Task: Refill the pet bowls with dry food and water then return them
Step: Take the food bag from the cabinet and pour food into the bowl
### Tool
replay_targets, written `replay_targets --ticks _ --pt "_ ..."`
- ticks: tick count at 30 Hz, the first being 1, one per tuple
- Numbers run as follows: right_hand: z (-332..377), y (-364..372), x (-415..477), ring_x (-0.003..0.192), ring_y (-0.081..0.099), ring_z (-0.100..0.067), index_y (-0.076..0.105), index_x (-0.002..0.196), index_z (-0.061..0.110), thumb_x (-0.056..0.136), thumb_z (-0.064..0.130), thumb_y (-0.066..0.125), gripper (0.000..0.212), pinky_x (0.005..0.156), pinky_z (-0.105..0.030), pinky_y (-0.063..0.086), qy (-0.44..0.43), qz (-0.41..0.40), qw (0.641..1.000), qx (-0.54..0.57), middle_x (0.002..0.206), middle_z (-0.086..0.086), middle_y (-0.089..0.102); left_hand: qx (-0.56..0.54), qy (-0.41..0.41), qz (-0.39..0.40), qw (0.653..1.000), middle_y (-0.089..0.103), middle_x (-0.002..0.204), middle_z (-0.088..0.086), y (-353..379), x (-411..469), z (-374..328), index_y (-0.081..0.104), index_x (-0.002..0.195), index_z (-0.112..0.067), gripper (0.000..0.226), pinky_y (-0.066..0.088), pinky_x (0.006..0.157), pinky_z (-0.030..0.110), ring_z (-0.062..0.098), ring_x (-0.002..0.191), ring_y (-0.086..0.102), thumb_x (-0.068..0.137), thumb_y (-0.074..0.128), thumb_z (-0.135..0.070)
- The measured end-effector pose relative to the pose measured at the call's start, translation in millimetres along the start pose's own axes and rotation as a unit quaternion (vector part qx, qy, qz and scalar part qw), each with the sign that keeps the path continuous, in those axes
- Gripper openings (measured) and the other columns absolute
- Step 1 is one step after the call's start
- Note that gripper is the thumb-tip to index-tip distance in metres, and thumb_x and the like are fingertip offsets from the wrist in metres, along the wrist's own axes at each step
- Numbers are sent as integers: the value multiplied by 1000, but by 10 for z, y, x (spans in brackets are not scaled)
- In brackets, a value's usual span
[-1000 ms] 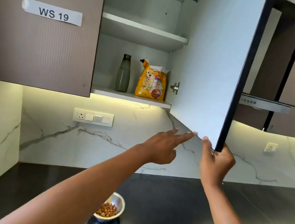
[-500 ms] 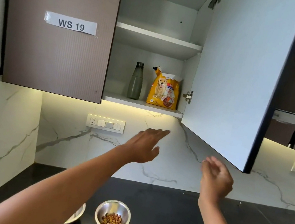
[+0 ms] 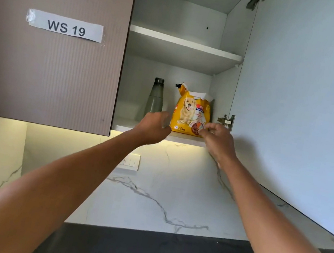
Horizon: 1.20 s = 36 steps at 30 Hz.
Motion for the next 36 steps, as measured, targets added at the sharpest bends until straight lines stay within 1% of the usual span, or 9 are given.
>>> replay_targets --ticks 4,7,9,15,20,25,30,33,36 --pt "63 196 503 120 61 -24 56 142 18 99 32 66 46 96 -37 51 17 11 1000 -11 142 -7 61 -52 -39 -15 998 65 130 16 21 465 226 58 135 -4 38 53 102 47 36 119 61 100 53 -16" --pt "-6 335 819 114 63 -26 51 143 14 103 28 60 44 85 -34 46 24 9 1000 -11 135 -10 63 -88 -51 -20 995 56 110 7 145 809 407 52 101 -20 2 47 94 35 28 105 56 101 50 -19" --pt "-106 432 1040 119 63 -30 47 144 11 105 27 56 44 83 -33 44 24 4 1000 -17 136 -12 62 -103 -54 -17 993 48 109 3 266 1032 485 44 88 -29 16 40 88 35 23 101 47 102 49 -22" --pt "-581 643 1633 125 60 -39 44 147 3 106 30 53 49 88 -37 50 58 -20 998 -32 141 -20 59 -105 -90 -21 990 51 110 4 672 1671 731 50 113 -20 18 40 85 37 23 101 50 105 47 -35" --pt "-963 790 2085 104 70 -35 58 135 -1 103 29 56 44 64 -27 47 95 -38 994 44 128 -22 68 -135 -141 -13 981 58 123 9 983 2104 899 52 134 -5 53 38 82 33 23 103 52 105 46 -49" --pt "-1162 863 2328 113 69 -39 53 138 3 105 26 54 41 95 -48 60 110 -47 989 93 132 -20 68 -196 -184 -11 963 55 144 12 1220 2376 1028 45 144 -9 61 48 102 42 32 127 55 103 45 -54" --pt "-1218 830 2400 116 66 -39 49 137 1 103 14 48 36 85 -37 55 104 -54 990 73 134 -21 65 -239 -217 21 946 56 146 14 1410 2444 1105 45 148 -11 62 49 105 49 36 130 57 104 42 -55" --pt "-1201 808 2350 117 66 -39 48 137 1 106 15 46 34 90 -42 58 110 -58 989 78 134 -21 64 -250 -226 35 941 55 147 14 1409 2436 1114 43 149 -11 61 49 100 52 37 131 55 105 44 -52" --pt "-1109 765 2227 108 70 -40 61 118 2 105 13 47 21 88 -43 61 96 -60 990 84 124 -22 71 -254 -225 39 940 53 149 15 1348 2381 1094 41 150 -10 60 49 100 53 37 133 54 105 45 -50"
Point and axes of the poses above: each hand's wrist, its own x-axis towards the middle knuckle, its own y-axis out of the palm, z = x × y, the point moved 8 cm from there along x, towards the middle knuckle
